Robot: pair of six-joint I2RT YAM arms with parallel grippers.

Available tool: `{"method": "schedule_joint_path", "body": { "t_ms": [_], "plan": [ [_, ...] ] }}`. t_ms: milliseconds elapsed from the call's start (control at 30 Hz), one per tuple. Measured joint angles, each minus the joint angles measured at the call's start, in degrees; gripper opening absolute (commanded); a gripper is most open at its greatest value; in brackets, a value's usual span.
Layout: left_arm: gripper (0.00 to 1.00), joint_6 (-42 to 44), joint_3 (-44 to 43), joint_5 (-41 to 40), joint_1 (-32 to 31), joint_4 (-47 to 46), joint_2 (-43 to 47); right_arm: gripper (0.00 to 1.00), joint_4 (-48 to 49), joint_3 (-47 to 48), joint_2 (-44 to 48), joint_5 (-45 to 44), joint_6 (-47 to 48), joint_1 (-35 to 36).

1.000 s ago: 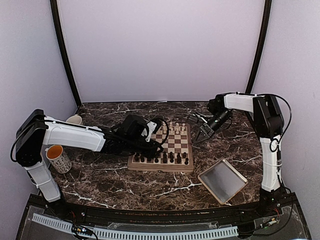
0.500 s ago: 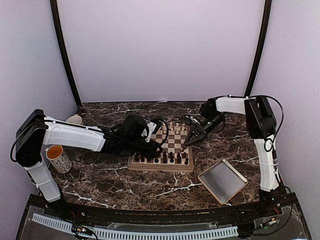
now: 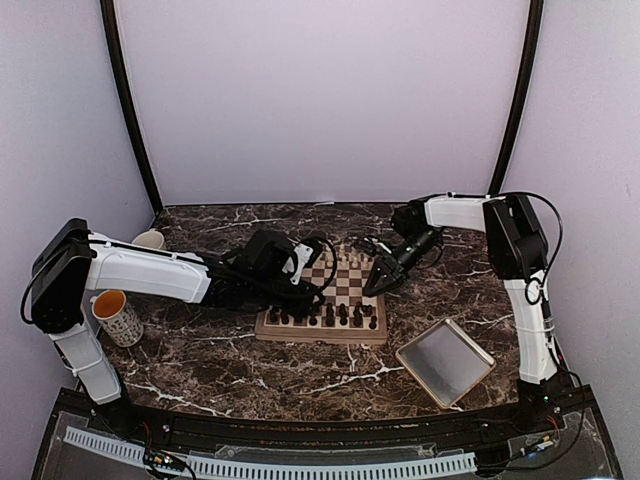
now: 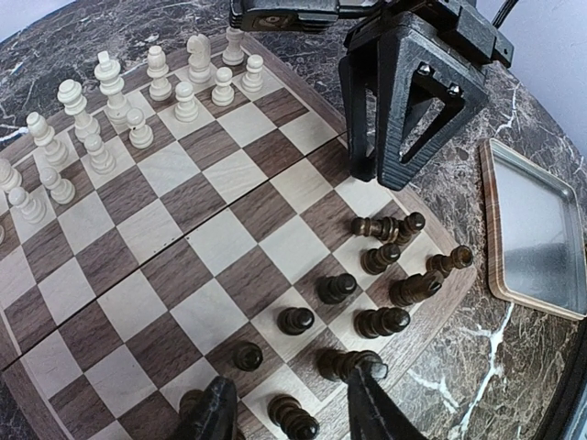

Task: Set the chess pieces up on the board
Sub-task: Place the pawn on the chessboard, then pick up the pawn from a7.

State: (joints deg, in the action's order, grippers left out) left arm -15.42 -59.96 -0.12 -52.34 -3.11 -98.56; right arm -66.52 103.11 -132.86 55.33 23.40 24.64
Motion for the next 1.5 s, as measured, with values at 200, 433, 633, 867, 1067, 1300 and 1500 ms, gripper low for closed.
{"method": "schedule_joint_path", "body": {
  "t_ms": [200,433,633,867,1067,1300,1500],
  "plan": [
    [0.44,0.0,0.0,0.0,0.0,0.0,0.0,0.31,4.3,-0.7,1.8,-6.1,-1.3,0.2],
    [0.44,0.0,0.0,0.0,0.0,0.0,0.0,0.30,6.5,-0.6,6.5,-13.9,-1.7,2.0],
    [0.44,0.0,0.0,-0.2,0.0,0.0,0.0,0.32,5.9,-1.2,7.8,-18.9,-1.3,4.6],
    [0.44,0.0,0.0,-0.3,0.0,0.0,0.0,0.33,5.3,-3.9,10.6,-24.2,-0.9,7.9],
    [0.44,0.0,0.0,-0.3,0.0,0.0,0.0,0.35,4.9,-4.8,10.7,-27.0,-0.5,9.3],
    [0.44,0.0,0.0,-0.3,0.0,0.0,0.0,0.35,4.8,-5.0,10.7,-29.3,-0.1,10.6],
    [0.44,-0.1,0.0,-0.3,0.0,0.0,0.0,0.28,4.9,-6.4,11.6,-31.4,-0.1,12.0]
  ]
}}
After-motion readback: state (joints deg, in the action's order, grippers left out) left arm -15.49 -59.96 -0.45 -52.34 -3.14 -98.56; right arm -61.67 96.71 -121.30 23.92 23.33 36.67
